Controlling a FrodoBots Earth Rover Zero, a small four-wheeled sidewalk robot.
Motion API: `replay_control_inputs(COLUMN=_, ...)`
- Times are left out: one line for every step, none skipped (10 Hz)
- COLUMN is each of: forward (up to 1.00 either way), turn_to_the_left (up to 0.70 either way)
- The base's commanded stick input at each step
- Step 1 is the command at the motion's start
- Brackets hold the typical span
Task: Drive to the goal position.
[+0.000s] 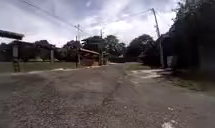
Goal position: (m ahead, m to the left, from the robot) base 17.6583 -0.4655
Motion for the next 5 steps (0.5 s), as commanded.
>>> replay_control_inputs(forward=0.50, turn_to_the_left=0.00)
replay_control_inputs(forward=0.50, turn_to_the_left=0.00)
replay_control_inputs(forward=0.50, turn_to_the_left=0.00)
replay_control_inputs(forward=0.50, turn_to_the_left=0.34)
replay_control_inputs(forward=0.50, turn_to_the_left=0.50)
